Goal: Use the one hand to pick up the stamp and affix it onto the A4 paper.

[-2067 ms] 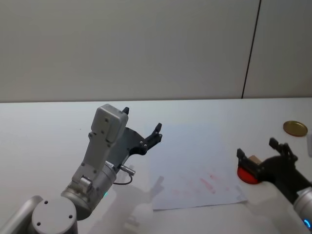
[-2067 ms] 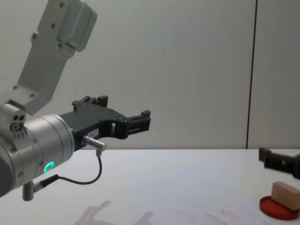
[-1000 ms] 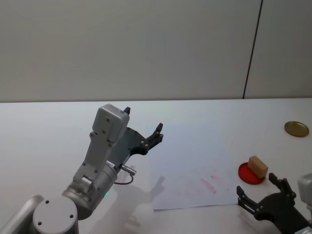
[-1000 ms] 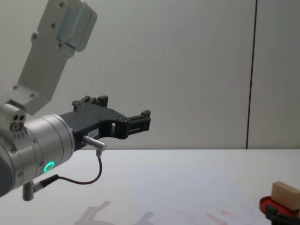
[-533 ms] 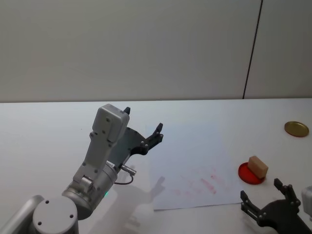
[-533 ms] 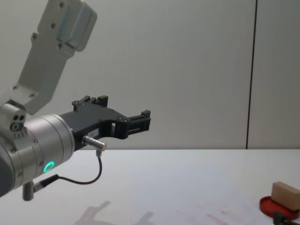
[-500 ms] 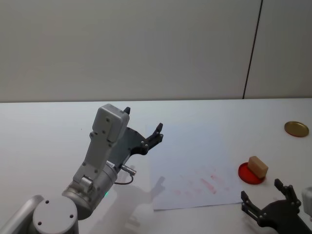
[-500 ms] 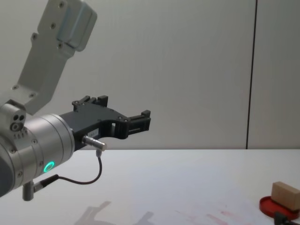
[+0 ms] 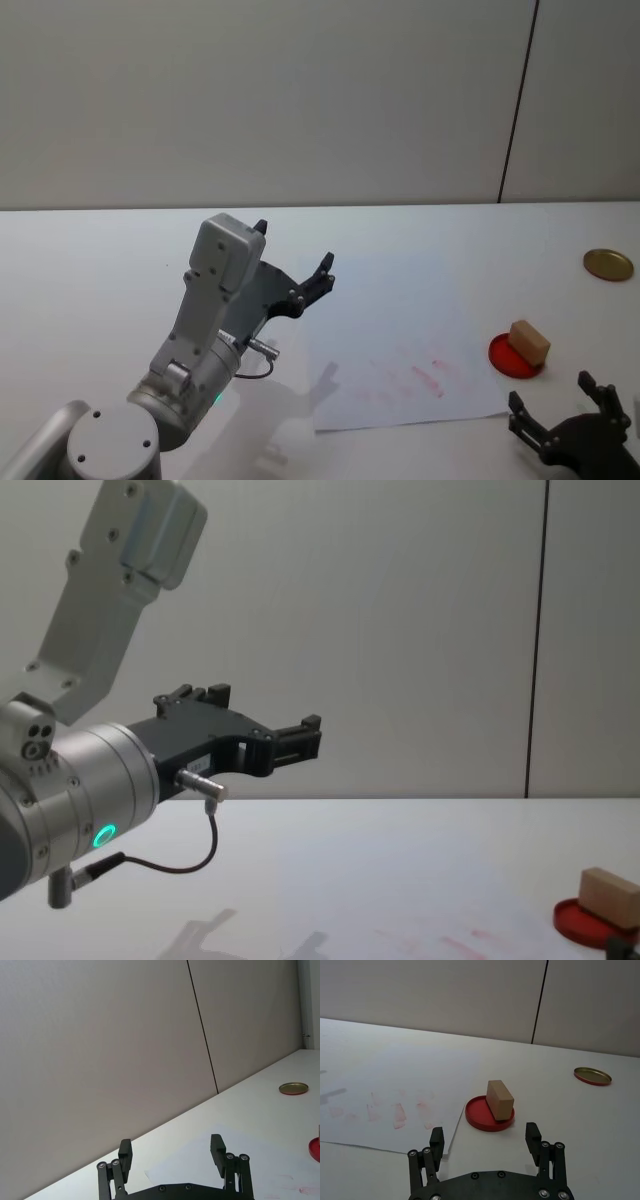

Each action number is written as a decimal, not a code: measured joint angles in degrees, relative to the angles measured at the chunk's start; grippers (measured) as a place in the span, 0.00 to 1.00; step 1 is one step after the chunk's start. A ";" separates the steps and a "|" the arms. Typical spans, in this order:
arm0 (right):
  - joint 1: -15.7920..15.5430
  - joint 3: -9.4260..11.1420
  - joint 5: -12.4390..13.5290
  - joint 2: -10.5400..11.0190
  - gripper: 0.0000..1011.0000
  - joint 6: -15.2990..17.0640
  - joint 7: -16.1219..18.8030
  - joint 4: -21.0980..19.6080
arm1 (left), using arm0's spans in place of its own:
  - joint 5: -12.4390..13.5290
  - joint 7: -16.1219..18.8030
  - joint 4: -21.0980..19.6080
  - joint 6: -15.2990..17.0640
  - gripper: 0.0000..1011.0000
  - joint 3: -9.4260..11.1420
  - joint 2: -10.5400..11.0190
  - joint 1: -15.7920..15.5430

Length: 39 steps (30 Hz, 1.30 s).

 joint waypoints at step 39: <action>12.19 2.77 1.57 -3.13 0.99 4.94 7.93 10.59 | 0.00 0.00 0.00 0.00 0.98 0.00 0.00 0.00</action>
